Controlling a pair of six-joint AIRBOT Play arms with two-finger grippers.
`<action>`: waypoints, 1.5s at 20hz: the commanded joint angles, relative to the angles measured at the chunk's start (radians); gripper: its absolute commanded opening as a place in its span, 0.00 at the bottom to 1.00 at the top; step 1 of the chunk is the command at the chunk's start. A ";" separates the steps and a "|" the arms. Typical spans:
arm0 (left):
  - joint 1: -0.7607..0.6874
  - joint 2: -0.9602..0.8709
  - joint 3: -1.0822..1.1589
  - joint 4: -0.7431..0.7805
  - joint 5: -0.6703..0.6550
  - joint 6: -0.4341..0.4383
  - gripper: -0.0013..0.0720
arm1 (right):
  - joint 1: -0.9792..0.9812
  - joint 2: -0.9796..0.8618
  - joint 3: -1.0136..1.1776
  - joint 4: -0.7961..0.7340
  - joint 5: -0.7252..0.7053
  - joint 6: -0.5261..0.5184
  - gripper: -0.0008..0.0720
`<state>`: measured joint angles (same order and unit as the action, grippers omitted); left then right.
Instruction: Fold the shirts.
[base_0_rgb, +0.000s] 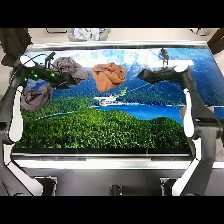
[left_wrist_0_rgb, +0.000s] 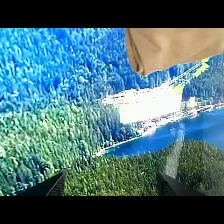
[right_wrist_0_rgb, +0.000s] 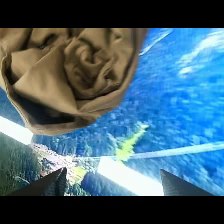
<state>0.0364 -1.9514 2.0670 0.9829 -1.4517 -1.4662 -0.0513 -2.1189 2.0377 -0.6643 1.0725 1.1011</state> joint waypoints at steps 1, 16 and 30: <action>-0.012 0.016 0.000 0.000 0.001 0.001 1.00 | 0.043 -0.080 0.001 0.084 -0.069 -0.105 0.92; -0.026 0.041 0.000 -0.068 0.005 0.028 1.00 | 0.156 -0.111 0.002 0.109 -0.228 -0.221 0.92; -0.137 0.037 0.000 -0.305 0.478 0.028 1.00 | 0.173 -0.019 0.002 0.050 -0.120 -0.369 0.90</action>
<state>-0.0631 -1.9125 2.0670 0.7860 -1.1603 -1.4395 0.1215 -2.1509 2.0396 -0.5907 0.9443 0.7349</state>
